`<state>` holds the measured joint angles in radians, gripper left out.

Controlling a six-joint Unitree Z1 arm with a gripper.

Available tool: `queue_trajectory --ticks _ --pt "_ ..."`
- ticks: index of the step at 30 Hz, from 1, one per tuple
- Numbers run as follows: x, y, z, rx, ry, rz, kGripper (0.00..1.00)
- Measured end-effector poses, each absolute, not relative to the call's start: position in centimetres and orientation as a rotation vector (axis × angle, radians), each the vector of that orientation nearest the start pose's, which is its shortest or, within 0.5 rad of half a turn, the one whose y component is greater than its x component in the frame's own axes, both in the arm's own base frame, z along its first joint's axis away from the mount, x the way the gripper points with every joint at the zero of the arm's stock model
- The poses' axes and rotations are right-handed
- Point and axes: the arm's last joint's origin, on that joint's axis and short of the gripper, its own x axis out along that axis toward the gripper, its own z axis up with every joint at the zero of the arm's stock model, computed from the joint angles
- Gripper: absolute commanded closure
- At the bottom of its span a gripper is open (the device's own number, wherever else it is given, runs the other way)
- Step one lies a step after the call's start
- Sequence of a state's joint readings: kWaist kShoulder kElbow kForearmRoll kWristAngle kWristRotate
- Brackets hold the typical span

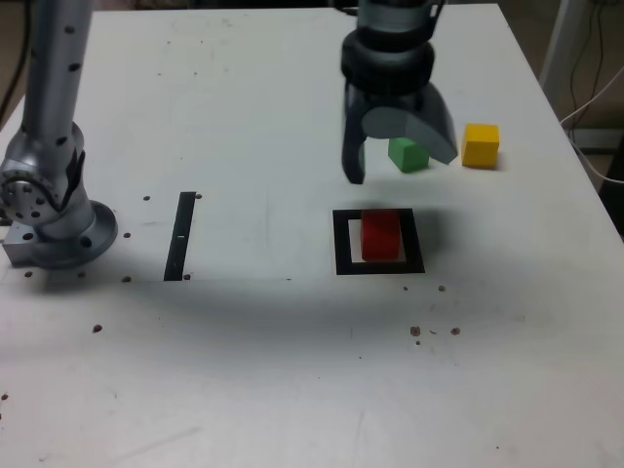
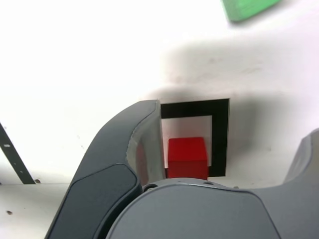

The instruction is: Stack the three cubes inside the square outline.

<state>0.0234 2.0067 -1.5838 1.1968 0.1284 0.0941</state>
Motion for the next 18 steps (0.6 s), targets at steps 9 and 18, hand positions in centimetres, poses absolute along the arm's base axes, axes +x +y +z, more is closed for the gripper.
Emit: queue_trajectory --ticks 9,18 --pt "40.3 3.8 26.5 0.203 1.628 0.007 0.01" --pt "43.9 6.1 25.8 0.24 1.608 0.008 0.01"
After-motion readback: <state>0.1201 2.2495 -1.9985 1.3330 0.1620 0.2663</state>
